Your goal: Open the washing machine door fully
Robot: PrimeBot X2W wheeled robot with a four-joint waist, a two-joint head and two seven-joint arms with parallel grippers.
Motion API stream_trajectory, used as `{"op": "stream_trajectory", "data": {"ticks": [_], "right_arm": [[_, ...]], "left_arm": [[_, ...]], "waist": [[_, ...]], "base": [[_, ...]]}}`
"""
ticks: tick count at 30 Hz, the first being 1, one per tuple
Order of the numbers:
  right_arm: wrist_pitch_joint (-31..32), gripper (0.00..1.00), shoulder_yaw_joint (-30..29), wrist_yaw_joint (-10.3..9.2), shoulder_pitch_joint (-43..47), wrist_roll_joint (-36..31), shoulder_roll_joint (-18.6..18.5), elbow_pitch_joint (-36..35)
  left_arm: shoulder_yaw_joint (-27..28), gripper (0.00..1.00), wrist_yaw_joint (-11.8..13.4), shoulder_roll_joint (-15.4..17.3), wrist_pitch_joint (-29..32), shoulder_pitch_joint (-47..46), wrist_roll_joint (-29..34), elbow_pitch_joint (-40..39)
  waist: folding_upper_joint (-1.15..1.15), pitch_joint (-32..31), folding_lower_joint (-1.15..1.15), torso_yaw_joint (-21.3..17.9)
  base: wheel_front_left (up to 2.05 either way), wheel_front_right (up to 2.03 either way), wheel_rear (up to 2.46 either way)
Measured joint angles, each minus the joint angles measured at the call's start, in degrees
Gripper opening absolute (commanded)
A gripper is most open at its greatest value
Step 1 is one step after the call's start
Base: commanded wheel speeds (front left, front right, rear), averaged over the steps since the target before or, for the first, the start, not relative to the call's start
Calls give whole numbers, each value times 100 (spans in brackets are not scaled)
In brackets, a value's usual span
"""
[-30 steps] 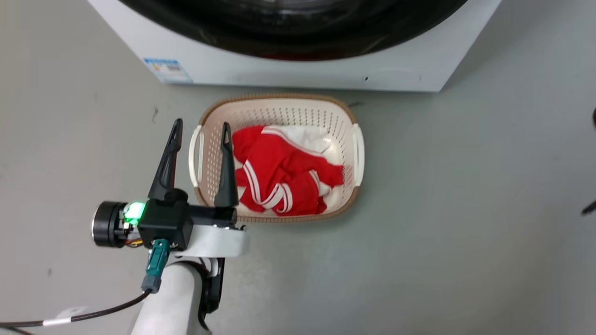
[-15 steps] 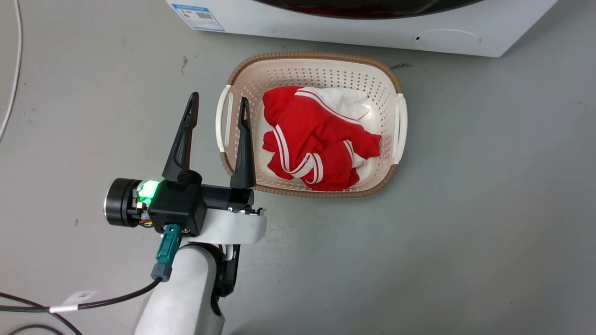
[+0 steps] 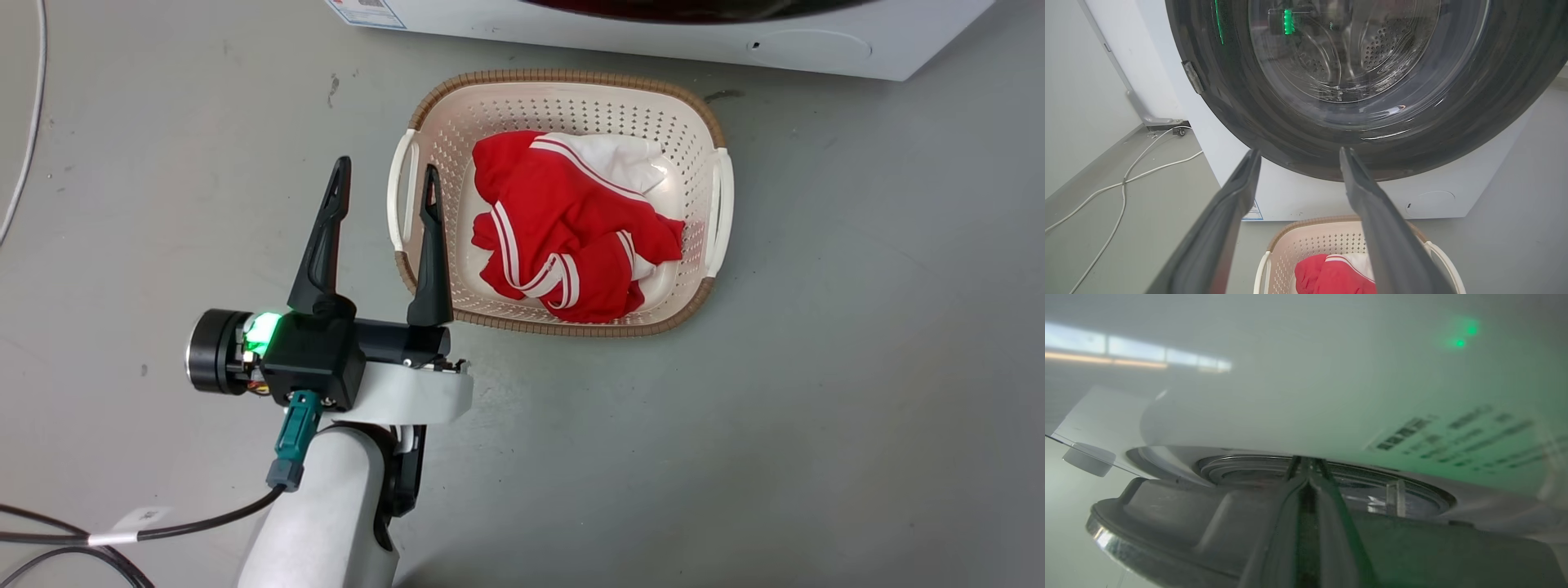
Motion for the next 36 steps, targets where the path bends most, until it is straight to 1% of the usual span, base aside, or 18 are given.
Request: {"op": "stream_trajectory", "data": {"ticks": [7,12,17,21,29,36], "right_arm": [[149,0,120,5,52,-87,-10,4],[275,0,202,5,363,-89,8,-59],[468,0,344,5,771,-133,18,-237],[605,0,426,5,1220,-154,14,-463],[891,0,534,5,1999,16,155,-1025],[1148,0,623,5,2715,149,198,-1596]], "left_arm": [[18,100,32,0,0,-46,-4,25],[92,100,25,-1,0,24,27,65],[169,100,-52,-1,0,86,67,91],[201,100,-71,-2,0,174,103,115],[346,100,-151,-2,0,406,162,167],[409,100,-202,-1,0,592,199,166]], "waist": [[0,-61,0,6],[0,-212,0,-74],[0,-407,-1,-179],[0,-567,0,-244],[0,-897,-1,-389],[0,-1160,0,-422]], "base": [[0,0,0],[0,0,0],[0,0,0],[0,0,0],[0,0,0],[0,0,0]]}}
